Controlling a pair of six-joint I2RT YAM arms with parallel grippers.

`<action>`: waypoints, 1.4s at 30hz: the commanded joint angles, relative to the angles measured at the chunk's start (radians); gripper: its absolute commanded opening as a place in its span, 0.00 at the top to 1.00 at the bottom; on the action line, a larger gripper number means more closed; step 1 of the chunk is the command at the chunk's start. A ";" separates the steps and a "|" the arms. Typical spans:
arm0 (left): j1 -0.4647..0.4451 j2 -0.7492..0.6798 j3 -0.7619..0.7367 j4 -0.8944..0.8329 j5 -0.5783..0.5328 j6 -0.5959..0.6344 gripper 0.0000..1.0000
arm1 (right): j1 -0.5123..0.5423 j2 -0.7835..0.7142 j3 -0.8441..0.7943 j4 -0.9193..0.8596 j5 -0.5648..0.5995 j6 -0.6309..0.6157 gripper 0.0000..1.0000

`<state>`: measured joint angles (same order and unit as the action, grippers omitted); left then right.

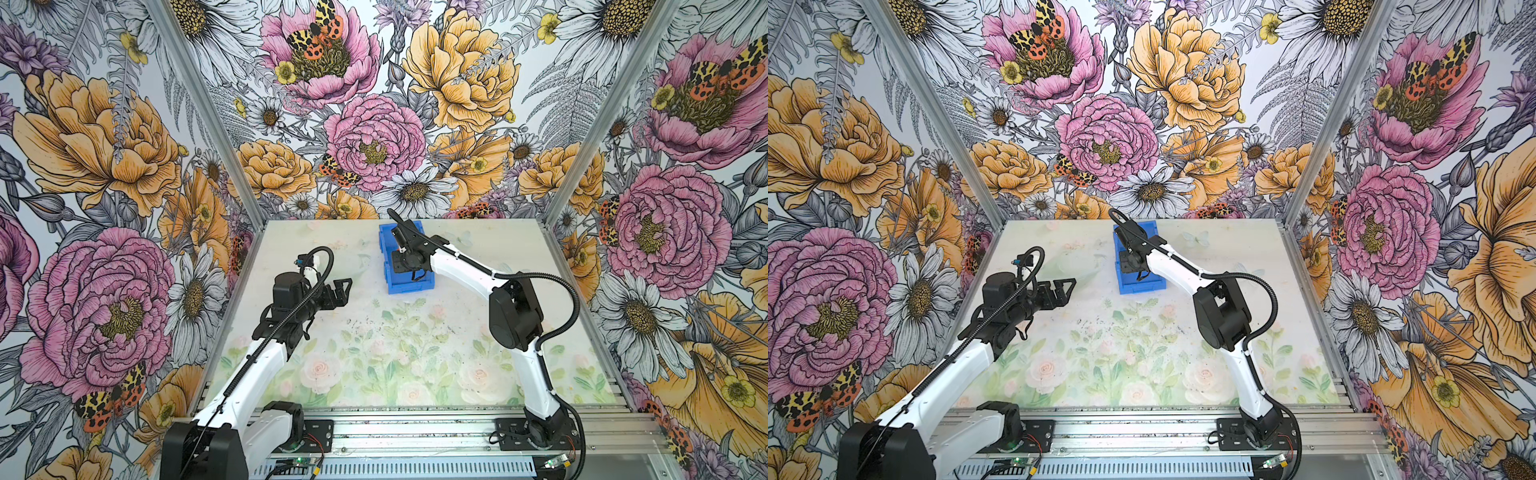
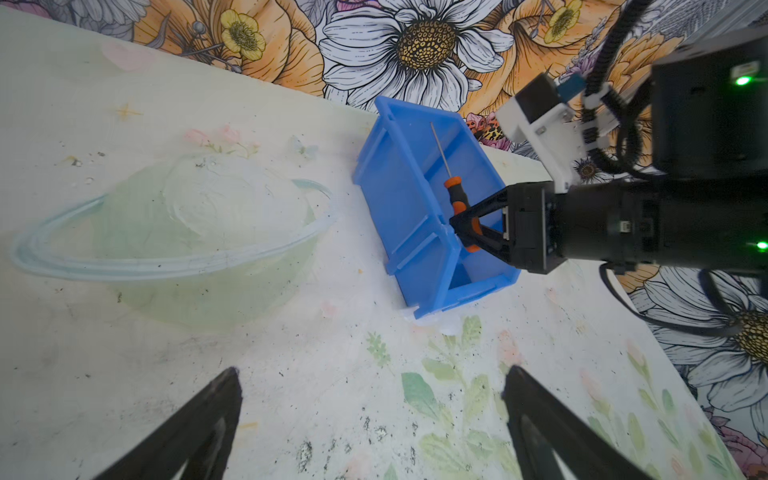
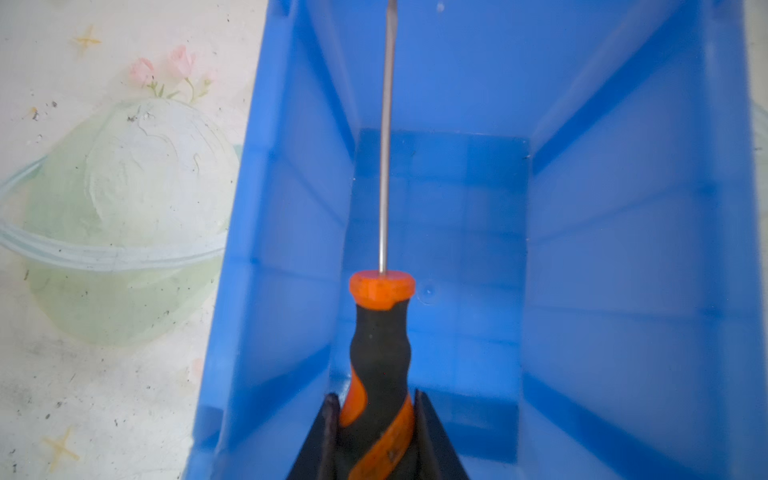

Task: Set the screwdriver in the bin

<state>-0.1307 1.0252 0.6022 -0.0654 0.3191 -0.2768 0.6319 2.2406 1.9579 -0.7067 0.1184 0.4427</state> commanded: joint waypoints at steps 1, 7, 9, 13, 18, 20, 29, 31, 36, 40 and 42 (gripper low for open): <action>-0.007 -0.017 0.005 0.037 0.043 0.021 0.01 | -0.014 0.044 0.037 0.007 -0.021 -0.001 1.00; -0.002 -0.060 -0.008 0.001 0.015 0.027 0.01 | -0.023 0.088 0.068 0.006 -0.046 0.011 1.00; 0.005 -0.077 -0.016 -0.001 0.007 0.022 0.01 | -0.024 0.092 0.068 0.007 -0.044 0.016 0.94; 0.016 -0.096 -0.021 -0.002 -0.004 0.013 0.01 | -0.024 0.092 0.068 0.007 -0.038 0.028 0.79; 0.019 -0.097 -0.018 0.009 -0.010 0.003 0.01 | -0.021 0.065 0.067 0.007 -0.028 0.029 0.54; 0.020 -0.099 -0.018 0.015 -0.016 0.000 0.01 | -0.017 0.048 0.066 0.007 -0.019 0.028 0.46; 0.024 -0.097 0.001 -0.047 -0.160 0.015 0.01 | 0.016 -0.165 -0.020 0.009 0.069 -0.019 0.02; 0.015 -0.097 0.011 -0.092 -0.279 0.034 0.01 | 0.021 -0.244 -0.090 0.011 0.116 -0.025 0.00; 0.017 -0.106 0.027 -0.152 -0.429 0.087 0.01 | 0.035 -0.460 -0.320 0.040 0.227 -0.022 0.00; 0.014 -0.109 0.025 -0.163 -0.445 0.100 0.01 | 0.034 -0.637 -0.510 0.055 0.311 0.028 0.01; 0.013 -0.111 0.016 -0.153 -0.452 0.084 0.01 | 0.025 -0.716 -0.595 0.065 0.319 0.047 0.01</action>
<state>-0.1139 0.9295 0.5976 -0.2089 -0.0715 -0.2085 0.6659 1.5848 1.4414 -0.6495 0.3607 0.4488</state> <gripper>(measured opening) 0.986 0.995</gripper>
